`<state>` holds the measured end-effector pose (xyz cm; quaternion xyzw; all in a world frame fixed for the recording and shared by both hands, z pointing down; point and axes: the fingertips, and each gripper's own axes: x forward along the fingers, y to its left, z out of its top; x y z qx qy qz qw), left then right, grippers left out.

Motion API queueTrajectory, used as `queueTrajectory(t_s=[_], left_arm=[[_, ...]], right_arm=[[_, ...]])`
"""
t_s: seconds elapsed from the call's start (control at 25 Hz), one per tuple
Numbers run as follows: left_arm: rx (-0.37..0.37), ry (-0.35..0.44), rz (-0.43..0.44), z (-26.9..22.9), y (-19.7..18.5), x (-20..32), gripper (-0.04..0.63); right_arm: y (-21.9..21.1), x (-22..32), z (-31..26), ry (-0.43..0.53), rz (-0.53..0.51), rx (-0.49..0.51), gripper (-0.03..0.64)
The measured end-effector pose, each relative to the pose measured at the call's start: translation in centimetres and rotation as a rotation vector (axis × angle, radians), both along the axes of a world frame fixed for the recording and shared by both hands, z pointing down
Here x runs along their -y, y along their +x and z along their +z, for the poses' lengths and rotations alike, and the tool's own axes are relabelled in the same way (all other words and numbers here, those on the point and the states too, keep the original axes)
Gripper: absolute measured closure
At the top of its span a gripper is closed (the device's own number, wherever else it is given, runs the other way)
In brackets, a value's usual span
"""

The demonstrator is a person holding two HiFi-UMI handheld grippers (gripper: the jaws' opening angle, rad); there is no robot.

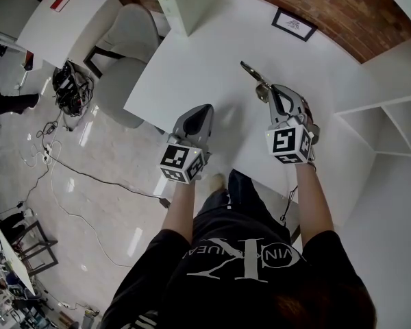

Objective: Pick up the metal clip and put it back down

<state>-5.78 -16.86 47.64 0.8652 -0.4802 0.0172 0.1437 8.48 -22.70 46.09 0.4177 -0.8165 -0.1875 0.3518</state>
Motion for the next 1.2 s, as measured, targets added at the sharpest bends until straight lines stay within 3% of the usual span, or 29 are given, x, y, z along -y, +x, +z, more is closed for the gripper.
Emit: queueTrajectory(t_s=[1.2], left_arm=[[-0.008,0.129,-0.018,-6.7,-2.4,-0.6,0.589]], right_arm=[[1.6,-3.1,-8.1,0.084,0.120,0.286,0.600]])
